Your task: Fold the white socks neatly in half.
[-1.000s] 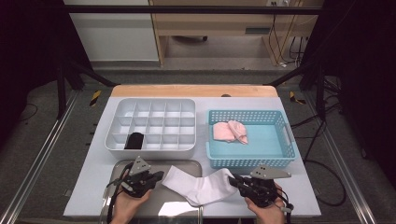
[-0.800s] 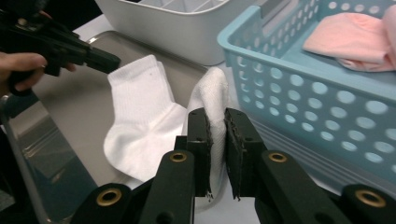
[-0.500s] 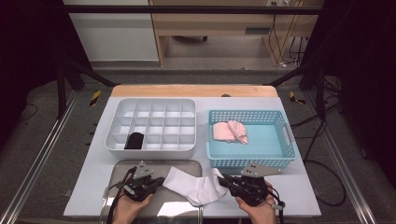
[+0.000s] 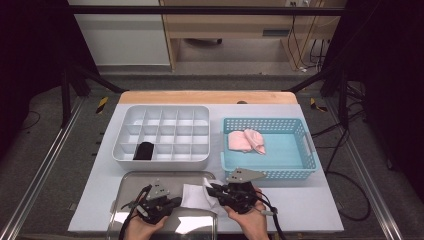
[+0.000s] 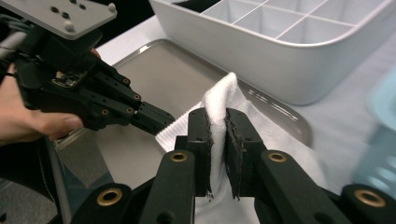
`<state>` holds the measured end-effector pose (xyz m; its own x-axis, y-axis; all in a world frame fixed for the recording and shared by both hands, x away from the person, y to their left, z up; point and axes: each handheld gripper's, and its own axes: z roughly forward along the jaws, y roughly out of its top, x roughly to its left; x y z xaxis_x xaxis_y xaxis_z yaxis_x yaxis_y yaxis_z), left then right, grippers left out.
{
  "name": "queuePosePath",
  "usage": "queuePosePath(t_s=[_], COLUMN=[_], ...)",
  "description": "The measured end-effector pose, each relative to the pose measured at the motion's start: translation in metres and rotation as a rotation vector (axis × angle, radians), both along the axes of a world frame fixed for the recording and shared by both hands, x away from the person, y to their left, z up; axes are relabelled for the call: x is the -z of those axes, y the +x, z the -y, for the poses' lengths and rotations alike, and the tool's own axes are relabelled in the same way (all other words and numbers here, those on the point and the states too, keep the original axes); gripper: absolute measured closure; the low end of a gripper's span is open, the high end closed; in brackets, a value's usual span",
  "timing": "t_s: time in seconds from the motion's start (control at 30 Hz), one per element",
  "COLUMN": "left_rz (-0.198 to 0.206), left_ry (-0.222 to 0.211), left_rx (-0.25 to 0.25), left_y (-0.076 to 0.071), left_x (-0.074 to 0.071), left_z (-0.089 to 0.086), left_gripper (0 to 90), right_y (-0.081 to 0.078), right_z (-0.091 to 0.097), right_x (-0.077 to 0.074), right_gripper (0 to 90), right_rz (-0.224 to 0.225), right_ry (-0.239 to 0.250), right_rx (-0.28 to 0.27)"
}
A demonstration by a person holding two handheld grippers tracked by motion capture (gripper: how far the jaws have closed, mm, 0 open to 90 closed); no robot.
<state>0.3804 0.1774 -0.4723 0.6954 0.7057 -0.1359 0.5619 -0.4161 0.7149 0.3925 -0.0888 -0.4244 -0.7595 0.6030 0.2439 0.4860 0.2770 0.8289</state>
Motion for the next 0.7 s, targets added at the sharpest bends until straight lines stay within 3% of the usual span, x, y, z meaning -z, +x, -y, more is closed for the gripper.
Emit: queuePosePath(t_s=[0.3, 0.57, 0.7], left_rz=[-0.001, -0.005, 0.001], left_ry=[-0.001, 0.001, -0.014], left_rx=[0.008, 0.008, -0.002], left_y=[-0.002, -0.001, 0.000], left_x=[0.001, 0.002, -0.001], left_z=[0.000, -0.001, -0.004], left_gripper=[88.7, 88.6, 88.4], right_y=[0.010, 0.014, 0.015], right_z=[-0.032, -0.047, -0.053], right_x=[0.019, 0.033, 0.039], right_gripper=[80.6, 79.3, 72.5], right_rz=[-0.010, -0.017, -0.028], right_ry=[-0.066, -0.110, -0.124], right_rx=[-0.008, -0.004, -0.011])
